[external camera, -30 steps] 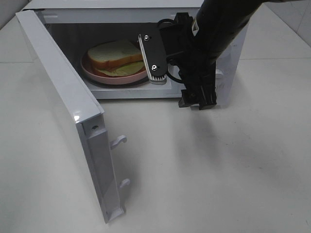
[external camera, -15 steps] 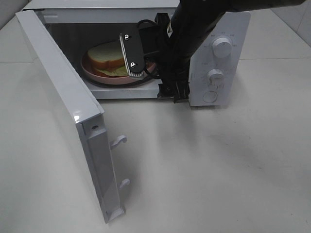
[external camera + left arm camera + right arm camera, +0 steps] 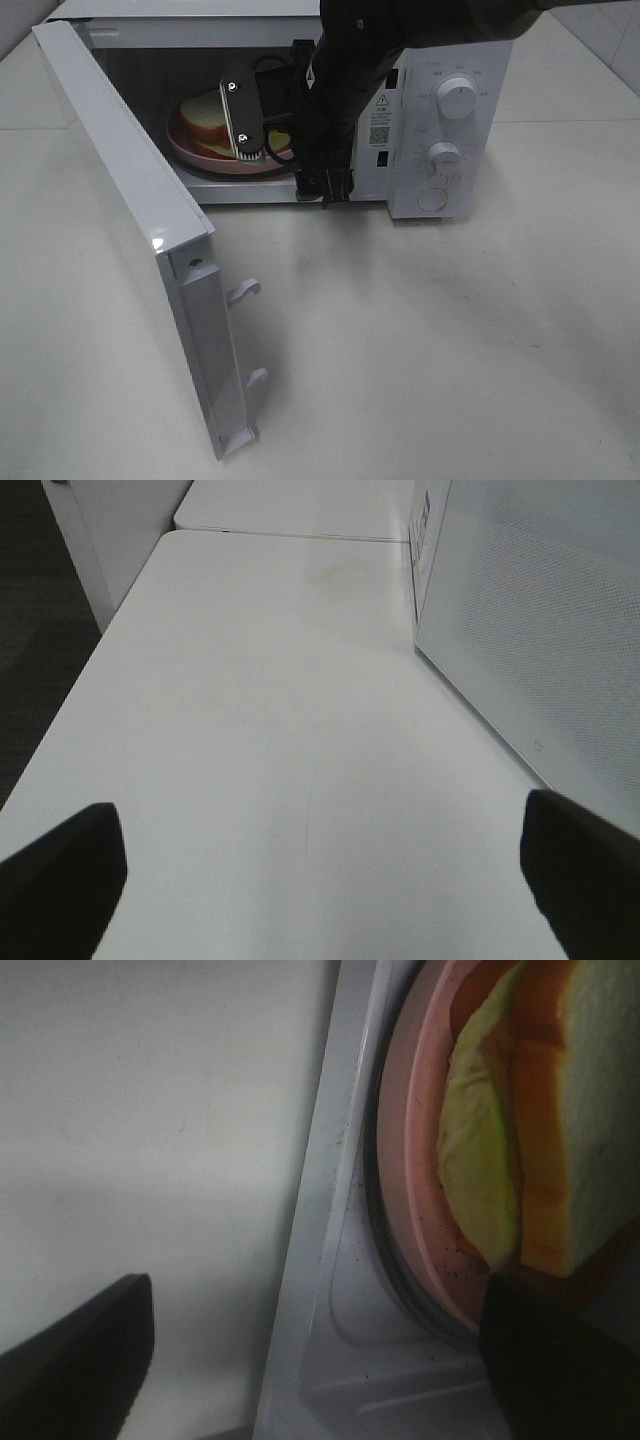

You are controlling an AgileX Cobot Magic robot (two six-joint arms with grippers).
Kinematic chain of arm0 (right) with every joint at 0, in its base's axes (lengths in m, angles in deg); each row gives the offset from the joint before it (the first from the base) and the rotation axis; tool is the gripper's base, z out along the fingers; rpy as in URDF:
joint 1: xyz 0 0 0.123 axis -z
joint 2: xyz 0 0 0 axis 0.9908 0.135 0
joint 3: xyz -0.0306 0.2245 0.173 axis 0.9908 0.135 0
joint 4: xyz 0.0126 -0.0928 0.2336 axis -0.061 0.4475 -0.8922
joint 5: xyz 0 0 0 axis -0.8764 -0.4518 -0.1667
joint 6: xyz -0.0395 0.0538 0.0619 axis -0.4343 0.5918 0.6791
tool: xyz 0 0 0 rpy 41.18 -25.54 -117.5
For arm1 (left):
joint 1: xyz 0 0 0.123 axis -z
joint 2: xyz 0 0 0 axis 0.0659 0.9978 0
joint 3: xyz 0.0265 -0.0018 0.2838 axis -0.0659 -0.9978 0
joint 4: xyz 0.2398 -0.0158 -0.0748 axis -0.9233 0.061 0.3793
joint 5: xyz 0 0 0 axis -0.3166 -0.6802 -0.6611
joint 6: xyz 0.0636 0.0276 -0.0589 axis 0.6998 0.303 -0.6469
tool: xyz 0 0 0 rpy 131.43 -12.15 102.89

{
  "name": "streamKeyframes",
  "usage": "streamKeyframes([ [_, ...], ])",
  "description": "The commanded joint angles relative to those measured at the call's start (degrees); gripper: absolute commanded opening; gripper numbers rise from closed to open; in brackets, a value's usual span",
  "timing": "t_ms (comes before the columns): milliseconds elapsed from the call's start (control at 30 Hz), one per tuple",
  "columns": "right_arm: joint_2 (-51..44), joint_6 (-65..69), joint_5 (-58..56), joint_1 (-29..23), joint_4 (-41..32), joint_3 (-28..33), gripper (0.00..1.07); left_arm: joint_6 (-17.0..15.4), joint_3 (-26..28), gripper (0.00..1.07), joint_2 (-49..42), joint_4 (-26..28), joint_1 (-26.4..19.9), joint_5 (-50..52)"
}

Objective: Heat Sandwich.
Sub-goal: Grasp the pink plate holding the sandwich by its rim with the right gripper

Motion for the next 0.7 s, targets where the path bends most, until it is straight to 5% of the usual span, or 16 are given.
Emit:
streamKeyframes([
  [33, 2.18, 0.06, 0.63, -0.17, -0.23, -2.06, 0.84, 0.06, -0.29, 0.99, -1.32, 0.4, 0.0, 0.17],
  [700, 14.95, 2.81, -0.11, -0.17, -0.34, -17.42, 0.8, 0.06, -0.29, 0.99, -1.38, 0.29, 0.0, 0.17],
])
